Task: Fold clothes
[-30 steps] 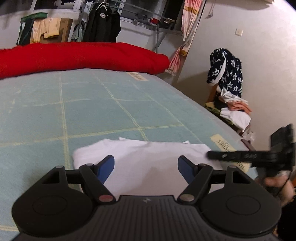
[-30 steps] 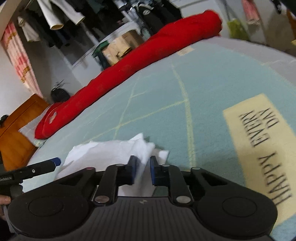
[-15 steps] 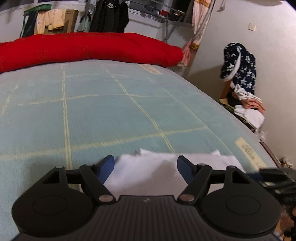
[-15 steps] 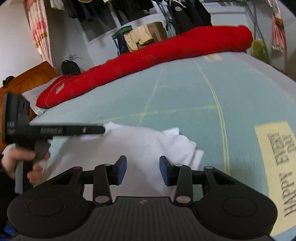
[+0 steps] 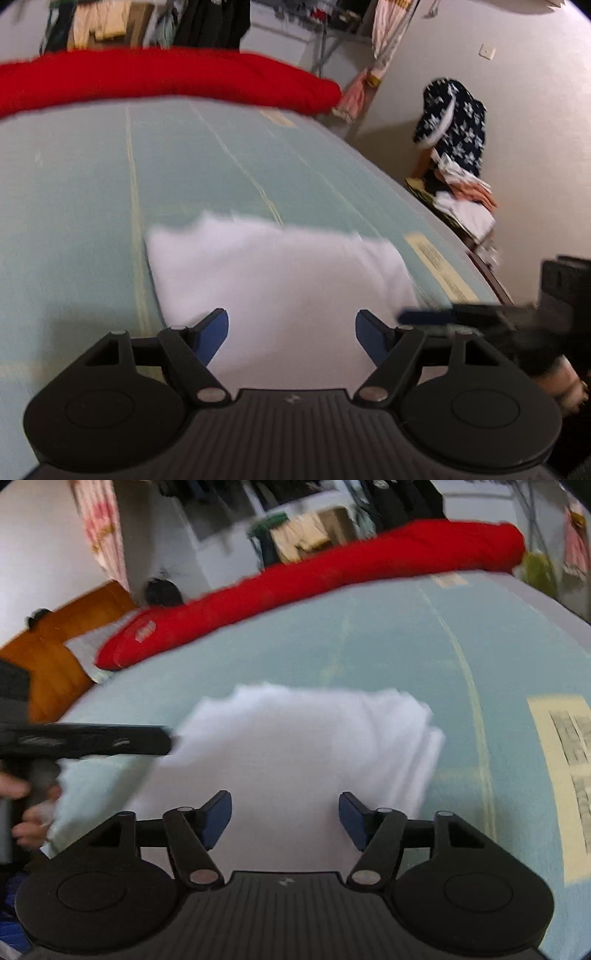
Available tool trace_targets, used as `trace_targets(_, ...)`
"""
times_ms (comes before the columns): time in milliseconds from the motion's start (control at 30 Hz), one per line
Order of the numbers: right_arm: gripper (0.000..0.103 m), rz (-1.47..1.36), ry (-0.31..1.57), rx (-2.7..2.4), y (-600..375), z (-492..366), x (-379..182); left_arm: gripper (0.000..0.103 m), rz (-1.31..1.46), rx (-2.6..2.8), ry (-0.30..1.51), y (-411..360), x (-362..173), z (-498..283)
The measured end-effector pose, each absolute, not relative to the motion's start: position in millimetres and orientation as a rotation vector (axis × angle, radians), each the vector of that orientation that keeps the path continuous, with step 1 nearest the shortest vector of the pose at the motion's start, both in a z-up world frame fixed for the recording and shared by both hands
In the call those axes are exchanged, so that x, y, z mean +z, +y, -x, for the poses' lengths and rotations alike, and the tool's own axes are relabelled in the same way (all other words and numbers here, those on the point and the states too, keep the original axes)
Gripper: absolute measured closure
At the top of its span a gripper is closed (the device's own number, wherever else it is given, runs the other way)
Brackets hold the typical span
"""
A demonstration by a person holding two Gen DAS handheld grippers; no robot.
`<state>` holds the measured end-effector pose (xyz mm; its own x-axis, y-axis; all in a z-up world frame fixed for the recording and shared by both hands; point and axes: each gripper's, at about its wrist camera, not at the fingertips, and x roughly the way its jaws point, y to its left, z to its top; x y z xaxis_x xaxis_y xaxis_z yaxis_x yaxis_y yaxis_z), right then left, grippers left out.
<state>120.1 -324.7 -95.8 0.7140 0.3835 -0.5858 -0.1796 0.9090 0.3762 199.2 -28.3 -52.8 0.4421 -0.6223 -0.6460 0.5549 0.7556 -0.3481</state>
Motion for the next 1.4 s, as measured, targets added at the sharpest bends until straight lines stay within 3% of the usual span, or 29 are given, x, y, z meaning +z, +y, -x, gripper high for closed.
trace_targets(100,0.032,-0.342,0.695,0.295,-335,-103,-90,0.027,0.065,-0.680,0.848,-27,-59,-186)
trace_targets(300,0.010,-0.308,0.647,0.365,-319,-73,-69,0.025,0.127,-0.730,0.830,-24,-44,-163)
trace_targets(500,0.010,-0.298,0.728,0.374,-301,-66,-87,0.025,0.116,-0.654,0.896,-28,-57,-153)
trace_targets(800,0.003,-0.334,0.686,0.390,-306,-45,-70,0.024,0.104,-0.663,0.901,-28,-38,-132)
trace_targets(1033,0.002,-0.288,0.778,0.346,-295,-50,-91,0.023,0.161,-0.615,1.014,-19,-60,-126)
trace_targets(1400,0.000,-0.215,0.659,0.374,-298,-58,-63,0.023,0.150,-0.589,0.916,-17,-23,-137)
